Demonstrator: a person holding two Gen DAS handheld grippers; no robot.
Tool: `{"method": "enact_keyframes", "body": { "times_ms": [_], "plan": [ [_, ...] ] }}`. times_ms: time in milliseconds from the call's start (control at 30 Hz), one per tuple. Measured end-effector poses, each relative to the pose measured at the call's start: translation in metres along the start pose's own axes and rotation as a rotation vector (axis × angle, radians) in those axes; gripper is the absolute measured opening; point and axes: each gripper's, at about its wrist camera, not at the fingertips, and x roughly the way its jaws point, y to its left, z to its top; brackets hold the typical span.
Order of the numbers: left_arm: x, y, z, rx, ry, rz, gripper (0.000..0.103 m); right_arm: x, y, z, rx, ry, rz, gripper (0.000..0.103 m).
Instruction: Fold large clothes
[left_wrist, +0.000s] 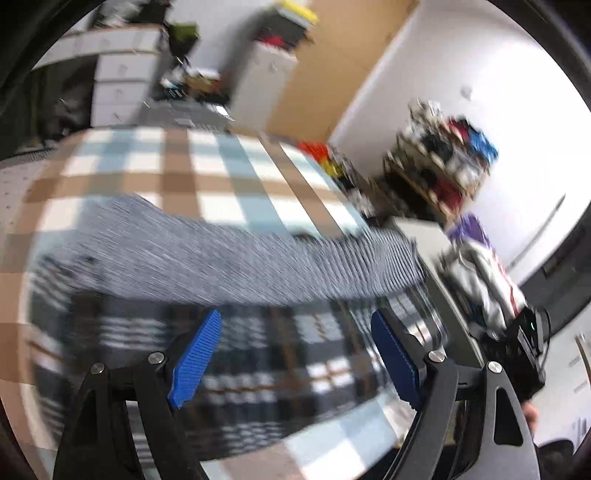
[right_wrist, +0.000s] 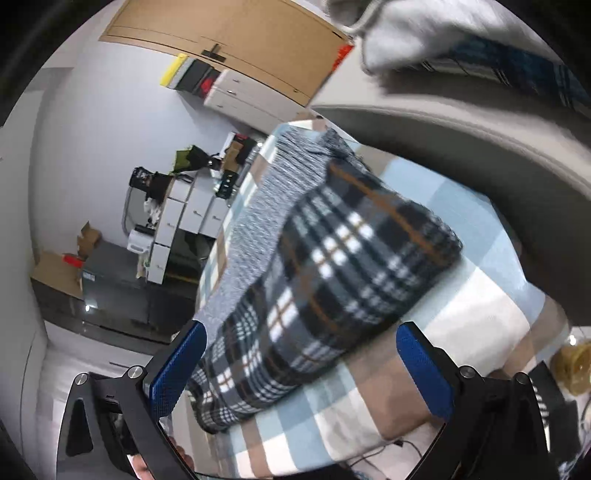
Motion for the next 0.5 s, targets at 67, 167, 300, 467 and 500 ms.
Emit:
{"method": "enact_keyframes", "body": {
  "times_ms": [67, 167, 300, 467, 500],
  "plan": [
    [0.021, -0.009, -0.001, 0.028, 0.044, 0.079, 0.08, 0.008, -0.002, 0.004, 0.014, 0.009, -0.061, 0.103],
    [0.053, -0.015, -0.002, 0.074, 0.107, 0.223, 0.08, 0.018, -0.008, 0.017, 0.049, -0.014, -0.182, 0.103],
    [0.084, 0.005, -0.002, 0.013, 0.198, 0.289, 0.08, 0.034, -0.006, 0.032, 0.06, -0.012, -0.186, 0.103],
    [0.089, 0.006, -0.003, 0.079, 0.2, 0.332, 0.082, 0.056, 0.007, 0.047, 0.045, -0.022, -0.239, 0.103],
    [0.09, 0.006, -0.004, 0.096, 0.2, 0.339, 0.082, 0.06, 0.011, 0.047, 0.032, -0.028, -0.239, 0.103]
  ]
}}
